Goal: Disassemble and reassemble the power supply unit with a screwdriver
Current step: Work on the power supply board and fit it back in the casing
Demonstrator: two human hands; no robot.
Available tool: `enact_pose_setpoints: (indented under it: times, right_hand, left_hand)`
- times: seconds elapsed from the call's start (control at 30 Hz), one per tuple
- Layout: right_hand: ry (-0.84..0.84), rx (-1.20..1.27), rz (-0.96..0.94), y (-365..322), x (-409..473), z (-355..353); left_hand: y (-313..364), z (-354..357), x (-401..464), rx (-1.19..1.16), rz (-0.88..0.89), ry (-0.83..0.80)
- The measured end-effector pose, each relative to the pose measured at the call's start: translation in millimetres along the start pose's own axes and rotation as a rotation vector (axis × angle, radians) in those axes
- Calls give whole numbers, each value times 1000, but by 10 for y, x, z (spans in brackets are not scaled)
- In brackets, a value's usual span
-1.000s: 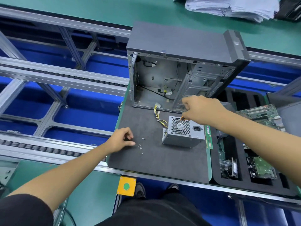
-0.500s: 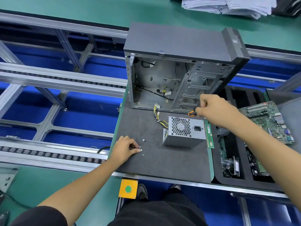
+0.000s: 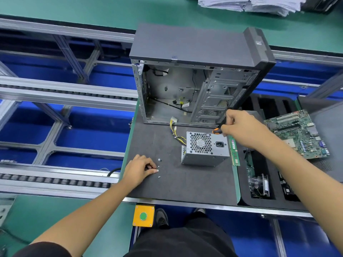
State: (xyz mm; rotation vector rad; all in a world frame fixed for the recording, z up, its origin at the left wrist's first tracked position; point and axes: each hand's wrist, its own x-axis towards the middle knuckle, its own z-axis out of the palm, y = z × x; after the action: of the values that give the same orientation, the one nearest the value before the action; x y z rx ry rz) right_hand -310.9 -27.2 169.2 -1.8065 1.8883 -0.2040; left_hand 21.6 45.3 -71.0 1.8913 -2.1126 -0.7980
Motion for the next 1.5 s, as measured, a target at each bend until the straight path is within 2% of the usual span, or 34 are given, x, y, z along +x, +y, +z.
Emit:
enact_pose_setpoints:
  times: [0.13, 0.27, 0.37, 0.43, 0.5, 0.6, 0.7, 0.83, 1.1, 1.5]
  right_hand:
    - [-6, 12, 4, 16, 9, 11]
    - [-25, 36, 4, 46, 23, 1]
    - [-10, 41, -6, 80, 30, -32]
    - [11, 36, -16, 98, 29, -68]
    - [41, 30, -32, 114, 17, -109]
    - [99, 18, -45, 139, -1, -183]
    - [111, 14, -67, 167, -1, -266]
    - [136, 3, -117, 215, 22, -393]
    - [117, -23, -208, 328, 156, -576]
    - [90, -131, -330, 335, 285, -628]
  left_hand:
    - [-4, -33, 59, 19, 56, -49]
    - [-23, -57, 148, 131, 168, -143]
    - [-39, -45, 190, 111, 208, -202]
    - [-27, -40, 174, 7, 168, -164]
    - [60, -67, 152, -185, 106, -49]
    - [475, -206, 206, -410, 135, 103]
    - [1052, -359, 363, -580, 196, 84]
    - [1664, -429, 575, -689, 290, 2]
    - [1978, -281, 762, -682, 205, 60]
    - [2103, -302, 798, -649, 219, 52]
